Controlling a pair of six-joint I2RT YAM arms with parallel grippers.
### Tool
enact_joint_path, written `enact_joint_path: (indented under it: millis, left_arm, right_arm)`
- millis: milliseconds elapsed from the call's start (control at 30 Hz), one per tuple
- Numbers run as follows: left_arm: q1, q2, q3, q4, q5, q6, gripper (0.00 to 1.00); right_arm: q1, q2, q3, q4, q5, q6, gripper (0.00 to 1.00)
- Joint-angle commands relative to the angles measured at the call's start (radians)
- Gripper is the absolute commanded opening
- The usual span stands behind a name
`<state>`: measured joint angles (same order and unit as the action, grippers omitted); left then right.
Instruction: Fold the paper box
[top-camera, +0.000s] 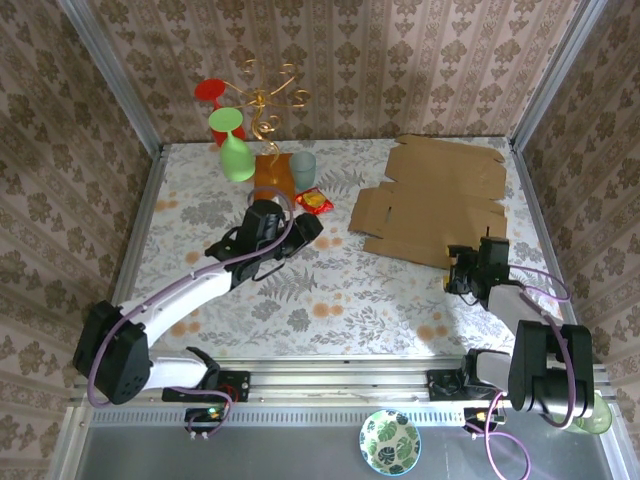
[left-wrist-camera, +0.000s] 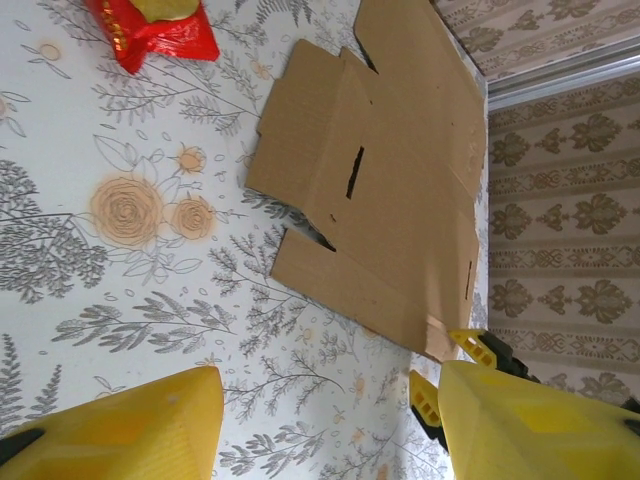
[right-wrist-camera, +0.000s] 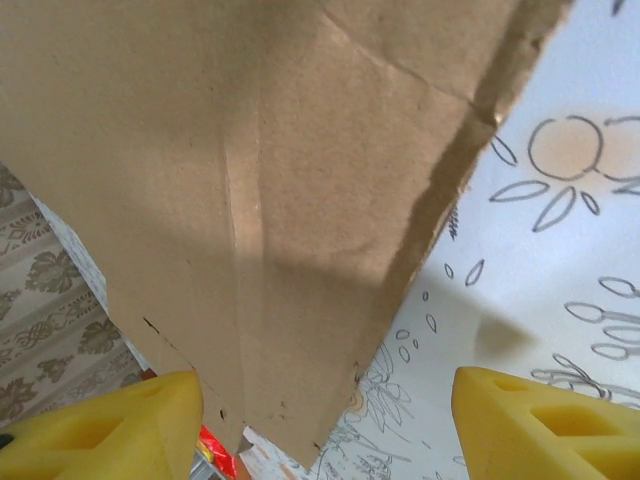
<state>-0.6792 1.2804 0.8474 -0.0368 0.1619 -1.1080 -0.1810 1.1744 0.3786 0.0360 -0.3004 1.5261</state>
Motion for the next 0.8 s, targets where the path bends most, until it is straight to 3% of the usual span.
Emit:
enact_joint_path:
  millis: [0, 133, 400, 767]
  left_arm:
    - [0.011, -0.04, -0.014, 0.01, 0.016, -0.013, 0.59]
    - [0.015, -0.051, -0.024, 0.019, 0.018, -0.019, 0.59]
    - [0.018, -0.056, -0.027, 0.037, 0.04, -0.019, 0.59]
    - [0.018, -0.091, -0.048, 0.044, 0.035, -0.025, 0.58]
  right_arm:
    - [-0.006, -0.119, -0.024, -0.074, 0.017, -0.005, 0.68]
    - [-0.028, -0.152, -0.085, -0.03, 0.017, -0.001, 0.68]
    - [-0.081, 0.064, -0.07, 0.228, -0.045, -0.07, 0.63]
    - [-0.101, 0.282, -0.081, 0.607, -0.046, -0.059, 0.45]
